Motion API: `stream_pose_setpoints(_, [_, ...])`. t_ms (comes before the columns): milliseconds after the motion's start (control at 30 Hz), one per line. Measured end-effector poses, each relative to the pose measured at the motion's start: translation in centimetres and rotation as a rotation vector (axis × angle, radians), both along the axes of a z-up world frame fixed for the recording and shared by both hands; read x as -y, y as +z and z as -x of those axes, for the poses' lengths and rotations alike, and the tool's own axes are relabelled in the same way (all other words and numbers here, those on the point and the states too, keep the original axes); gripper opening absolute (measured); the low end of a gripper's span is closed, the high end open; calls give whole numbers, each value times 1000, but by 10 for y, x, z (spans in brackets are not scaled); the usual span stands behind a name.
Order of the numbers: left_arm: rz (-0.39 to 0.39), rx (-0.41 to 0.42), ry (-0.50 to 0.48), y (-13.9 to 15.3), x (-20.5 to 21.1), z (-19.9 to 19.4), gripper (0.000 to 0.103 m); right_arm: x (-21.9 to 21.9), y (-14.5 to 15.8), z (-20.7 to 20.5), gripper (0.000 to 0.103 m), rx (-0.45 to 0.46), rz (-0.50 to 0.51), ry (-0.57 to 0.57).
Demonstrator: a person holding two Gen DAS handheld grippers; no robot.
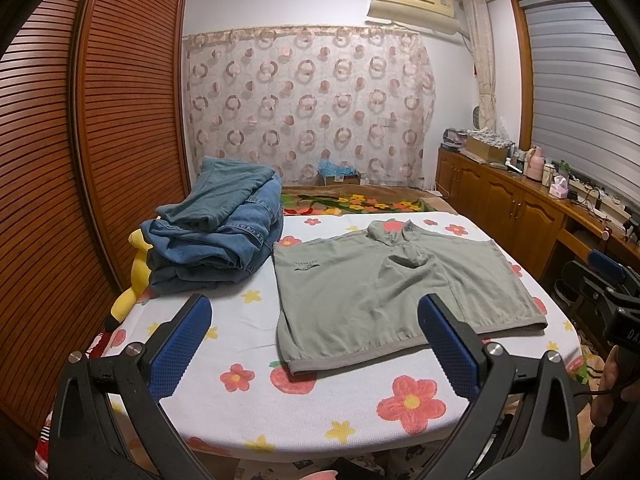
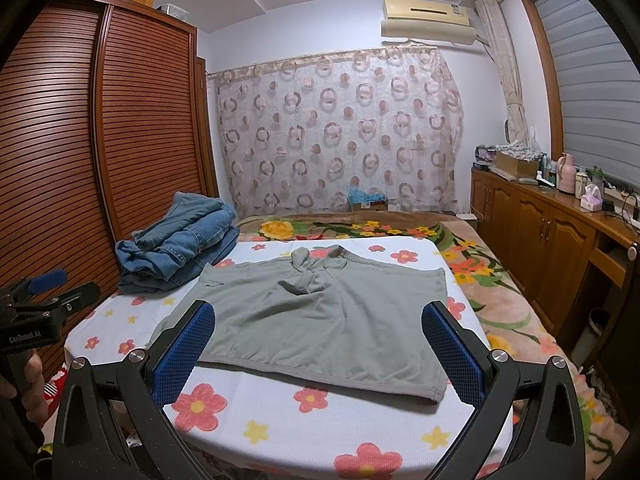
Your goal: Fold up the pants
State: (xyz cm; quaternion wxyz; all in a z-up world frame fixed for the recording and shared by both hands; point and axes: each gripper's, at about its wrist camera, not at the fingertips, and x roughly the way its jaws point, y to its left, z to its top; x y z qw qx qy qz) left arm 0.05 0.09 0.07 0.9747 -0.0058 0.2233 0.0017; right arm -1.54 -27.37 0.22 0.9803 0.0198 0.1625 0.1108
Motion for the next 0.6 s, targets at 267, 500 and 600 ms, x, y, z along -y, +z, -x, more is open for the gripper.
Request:
stream_pose_setpoints(267, [-1, 1, -1, 0, 0, 0, 103, -1, 0, 0, 103, 1, 0, 0])
stream_pose_setpoints(500, [0, 3, -1, 0, -3, 0, 103, 0, 1, 0, 103, 1, -1, -1])
stream_pose_setpoints(600, [-1, 3, -1, 0, -3, 0, 103, -1, 1, 0, 103, 3, -2, -2])
